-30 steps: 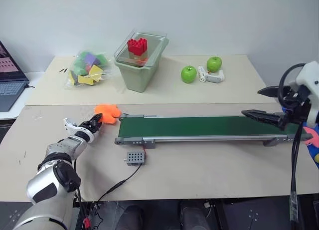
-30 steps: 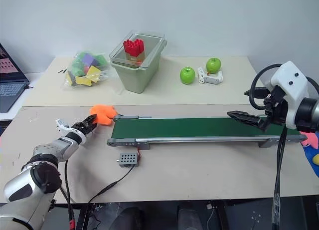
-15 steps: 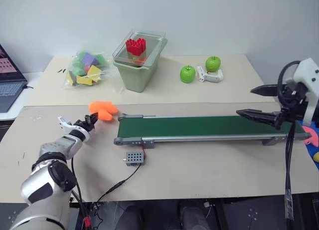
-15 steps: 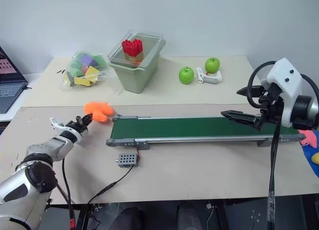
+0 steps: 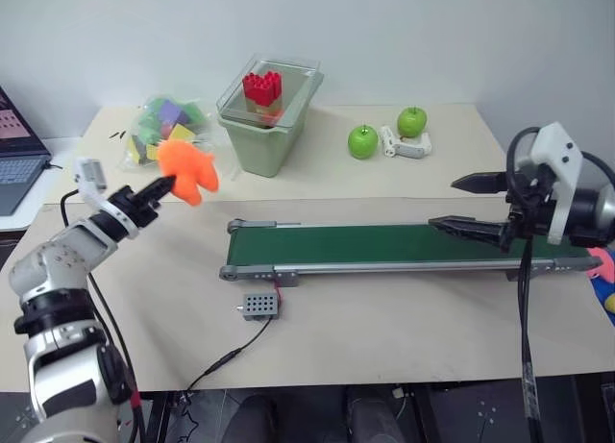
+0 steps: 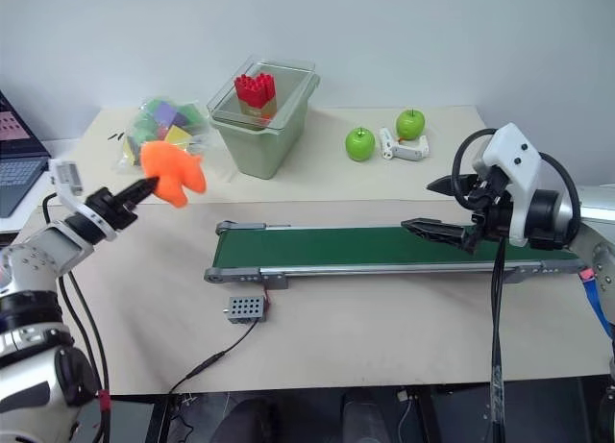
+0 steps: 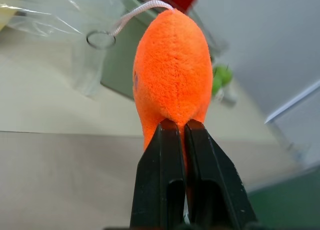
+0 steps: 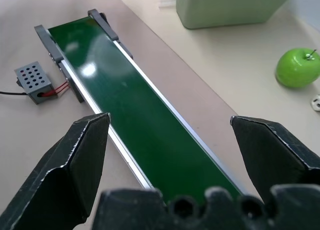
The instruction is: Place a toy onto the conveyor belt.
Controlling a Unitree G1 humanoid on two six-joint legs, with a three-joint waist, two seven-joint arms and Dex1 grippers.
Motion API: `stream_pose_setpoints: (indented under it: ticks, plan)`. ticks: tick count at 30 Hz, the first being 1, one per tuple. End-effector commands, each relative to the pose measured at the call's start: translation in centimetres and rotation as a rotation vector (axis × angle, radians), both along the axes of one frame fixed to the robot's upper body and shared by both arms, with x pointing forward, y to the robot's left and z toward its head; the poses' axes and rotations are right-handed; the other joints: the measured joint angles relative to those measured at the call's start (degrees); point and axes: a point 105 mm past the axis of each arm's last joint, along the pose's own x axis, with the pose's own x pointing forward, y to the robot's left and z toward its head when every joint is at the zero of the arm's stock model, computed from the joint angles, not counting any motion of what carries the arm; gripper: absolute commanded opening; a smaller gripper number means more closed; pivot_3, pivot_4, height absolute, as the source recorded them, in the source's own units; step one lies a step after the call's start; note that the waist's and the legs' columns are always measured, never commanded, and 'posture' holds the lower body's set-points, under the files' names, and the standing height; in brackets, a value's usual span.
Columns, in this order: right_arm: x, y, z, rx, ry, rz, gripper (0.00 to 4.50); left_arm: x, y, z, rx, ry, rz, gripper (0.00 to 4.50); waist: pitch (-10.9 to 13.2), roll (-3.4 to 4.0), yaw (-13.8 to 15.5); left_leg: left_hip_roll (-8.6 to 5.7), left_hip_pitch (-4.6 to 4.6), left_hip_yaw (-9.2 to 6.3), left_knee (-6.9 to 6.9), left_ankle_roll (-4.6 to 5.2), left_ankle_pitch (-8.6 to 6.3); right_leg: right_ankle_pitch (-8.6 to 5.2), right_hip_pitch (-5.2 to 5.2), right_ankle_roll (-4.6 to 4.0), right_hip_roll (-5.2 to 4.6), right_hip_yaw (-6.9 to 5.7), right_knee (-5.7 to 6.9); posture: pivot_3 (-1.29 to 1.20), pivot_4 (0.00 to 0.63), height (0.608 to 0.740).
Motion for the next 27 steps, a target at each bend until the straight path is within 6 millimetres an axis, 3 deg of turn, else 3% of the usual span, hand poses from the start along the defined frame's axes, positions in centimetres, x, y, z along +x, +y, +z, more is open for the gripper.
stream_pose_setpoints:
  ticks: [1, 3, 5, 10, 15, 17, 22, 27]
  plan:
    - [-0.1, 0.9, 0.7, 0.007, -0.046, 0.049, 4.50, -1.1, -4.7, 7.0, 0.338, -0.312, -0.119, 0.10, 0.03, -0.07, 0.73, 0.01, -0.04, -0.04, 0.02, -0.03, 0.02, 0.00, -0.01, 0.00, 0.01, -0.05, -0.02, 0.00, 0.150, 0.740]
    - [0.1, 1.1, 0.6, 0.011, -0.048, 0.052, 4.50, -1.3, -6.4, 7.6, 0.449, -0.363, -0.159, 0.10, 0.03, -0.06, 1.19, -0.03, -0.01, -0.01, 0.05, -0.03, 0.02, 0.01, 0.05, 0.01, 0.00, -0.03, -0.13, 0.00, 0.150, 0.740]
    - [0.1, 1.1, 0.5, 0.012, -0.050, 0.052, 4.50, -1.4, -7.8, 7.7, 0.670, -0.438, -0.202, 0.10, 0.00, -0.01, 1.20, -0.03, 0.01, 0.01, 0.05, -0.03, 0.02, 0.01, 0.08, 0.02, 0.00, -0.03, -0.26, 0.00, 0.150, 0.740]
    - [0.2, 1.0, 0.5, 0.015, -0.060, 0.045, 4.50, -1.8, -11.6, 8.4, 1.120, -0.748, -0.320, 0.10, 0.00, 0.00, 1.15, -0.01, -0.03, 0.05, 0.01, 0.02, -0.01, 0.01, 0.06, 0.02, 0.07, -0.02, -0.26, 0.00, 0.150, 0.740]
    - [0.1, 0.9, 0.3, 0.019, -0.066, 0.031, 4.50, -1.7, -12.4, 7.0, 1.427, -0.988, -0.416, 0.10, -0.01, 0.00, 0.95, 0.00, -0.03, 0.11, 0.00, 0.11, -0.06, 0.01, 0.06, 0.02, 0.08, 0.01, -0.28, 0.00, 0.150, 0.740]
    - [0.0, 0.8, 0.0, 0.022, -0.065, 0.023, 4.50, -1.9, -11.9, 5.9, 1.661, -1.267, -0.425, 0.10, 0.00, -0.01, 0.98, 0.01, -0.05, 0.10, 0.01, 0.12, -0.07, 0.01, 0.05, 0.02, 0.08, 0.00, -0.28, 0.00, 0.150, 0.740]
    - [-0.1, 0.7, 0.1, 0.029, -0.072, 0.010, 4.50, -2.5, -11.0, 3.4, 1.589, -1.436, -0.444, 0.10, -0.01, 0.00, 1.18, -0.01, -0.08, 0.10, 0.02, 0.13, -0.07, 0.02, 0.06, 0.04, 0.05, -0.01, -0.29, 0.00, 0.150, 0.740]
    - [-0.1, 0.8, 0.0, 0.030, -0.079, 0.003, 4.50, -3.6, -11.9, 2.1, 1.448, -1.549, -0.414, 0.10, -0.01, 0.01, 1.30, -0.01, -0.15, 0.06, 0.04, 0.14, -0.07, 0.03, 0.05, 0.06, 0.05, -0.08, -0.29, 0.00, 0.150, 0.740]
